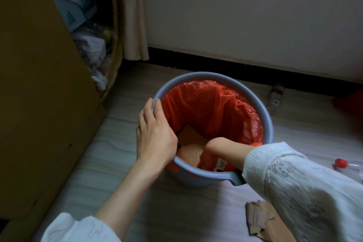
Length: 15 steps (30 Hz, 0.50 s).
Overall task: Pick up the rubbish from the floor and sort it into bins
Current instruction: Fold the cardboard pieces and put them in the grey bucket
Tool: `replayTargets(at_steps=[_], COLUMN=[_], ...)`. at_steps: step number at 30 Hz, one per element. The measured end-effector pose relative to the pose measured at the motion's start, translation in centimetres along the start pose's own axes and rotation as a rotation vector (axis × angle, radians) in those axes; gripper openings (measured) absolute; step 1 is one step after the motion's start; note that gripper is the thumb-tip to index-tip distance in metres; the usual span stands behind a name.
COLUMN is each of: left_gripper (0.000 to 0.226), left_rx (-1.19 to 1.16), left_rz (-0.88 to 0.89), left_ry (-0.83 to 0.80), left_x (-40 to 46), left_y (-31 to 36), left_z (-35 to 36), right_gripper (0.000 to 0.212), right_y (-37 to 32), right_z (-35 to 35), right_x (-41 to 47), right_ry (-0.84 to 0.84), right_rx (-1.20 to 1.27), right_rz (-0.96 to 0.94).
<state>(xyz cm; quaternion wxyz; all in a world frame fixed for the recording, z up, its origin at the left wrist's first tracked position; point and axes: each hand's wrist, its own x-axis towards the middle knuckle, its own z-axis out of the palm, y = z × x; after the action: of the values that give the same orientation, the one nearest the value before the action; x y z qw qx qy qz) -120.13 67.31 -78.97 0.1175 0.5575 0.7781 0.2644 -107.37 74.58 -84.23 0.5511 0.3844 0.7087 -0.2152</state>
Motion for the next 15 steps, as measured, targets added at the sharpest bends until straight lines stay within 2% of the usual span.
replayTargets(at_steps=[5,8,11,15], left_gripper=[0.065,0.066,0.067,0.067], left_rx=[0.005,0.006,0.001,-0.017], left_rz=[-0.004,-0.011,-0.017,-0.025], left_ry=[-0.013,-0.033,-0.037,-0.028], left_x=[-0.1,-0.1,-0.2,-0.2], left_y=[-0.1,0.0,0.1,0.3], left_z=[0.0,-0.2,-0.3,-0.3], right_gripper=[0.065,0.048,0.047,0.046], right_y=[0.0,0.0,0.1,0.1], right_z=[0.7,1.1,0.9,0.9], right_x=[1.2,1.6,1.3,1.3], right_ry=[-0.063,0.0,0.005,0.022], right_rx=[-0.096,-0.185,-0.12,-0.06], right_rz=[0.093,0.066,0.094,0.021])
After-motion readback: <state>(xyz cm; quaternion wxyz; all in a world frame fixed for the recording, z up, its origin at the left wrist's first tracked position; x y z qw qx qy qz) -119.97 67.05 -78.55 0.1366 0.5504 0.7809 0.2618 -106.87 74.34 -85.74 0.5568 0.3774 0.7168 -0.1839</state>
